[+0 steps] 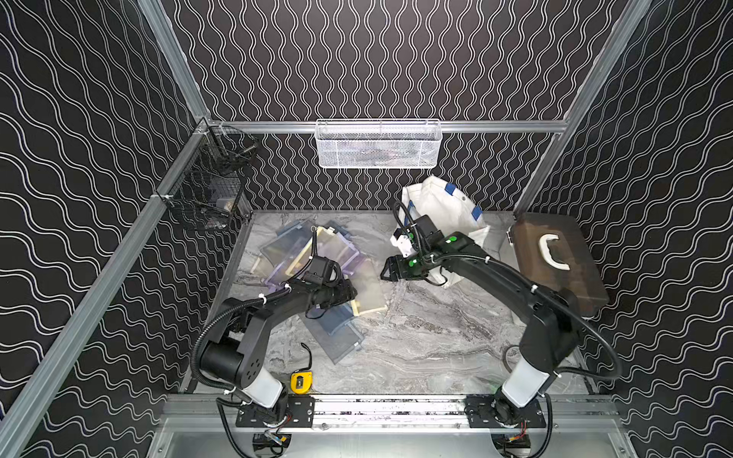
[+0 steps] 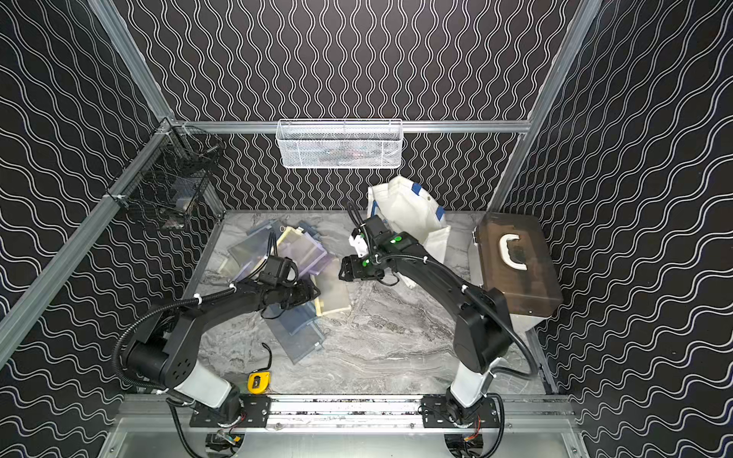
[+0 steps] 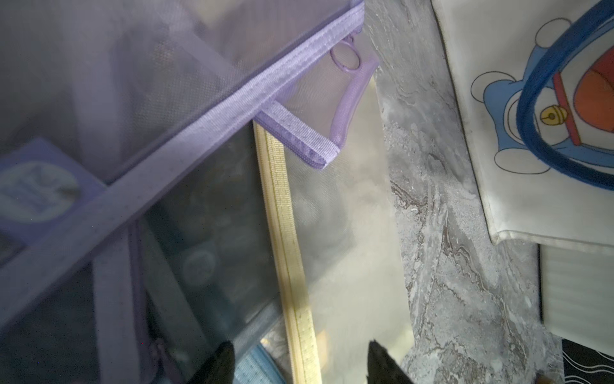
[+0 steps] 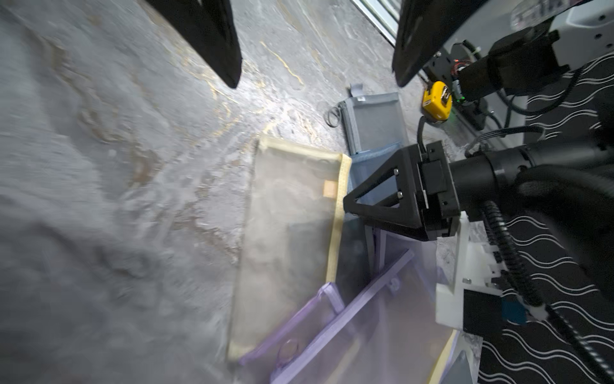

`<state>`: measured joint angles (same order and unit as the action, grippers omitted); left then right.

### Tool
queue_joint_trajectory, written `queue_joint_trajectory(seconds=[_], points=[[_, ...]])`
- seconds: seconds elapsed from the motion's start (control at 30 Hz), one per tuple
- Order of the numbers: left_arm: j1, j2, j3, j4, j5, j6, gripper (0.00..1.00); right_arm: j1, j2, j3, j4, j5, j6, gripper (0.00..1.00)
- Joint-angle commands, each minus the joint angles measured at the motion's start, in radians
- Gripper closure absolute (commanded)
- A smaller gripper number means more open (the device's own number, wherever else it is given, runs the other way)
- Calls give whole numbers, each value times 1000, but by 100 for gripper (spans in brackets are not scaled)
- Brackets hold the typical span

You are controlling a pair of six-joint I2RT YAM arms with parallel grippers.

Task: Put the pencil pouch into the canvas bag
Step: Pick up the pencil pouch.

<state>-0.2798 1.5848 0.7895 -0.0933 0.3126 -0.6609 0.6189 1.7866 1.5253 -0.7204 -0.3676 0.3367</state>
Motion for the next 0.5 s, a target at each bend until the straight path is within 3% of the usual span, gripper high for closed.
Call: queue_joint_trajectory(seconds=[0.0,0.47], points=[[1,7,-40,76,32,-49,36,-5,76,-11,107,-115,53,28],[-13,82,-137,277,90,-173,55,-85,326,-139,328,-259,133,31]])
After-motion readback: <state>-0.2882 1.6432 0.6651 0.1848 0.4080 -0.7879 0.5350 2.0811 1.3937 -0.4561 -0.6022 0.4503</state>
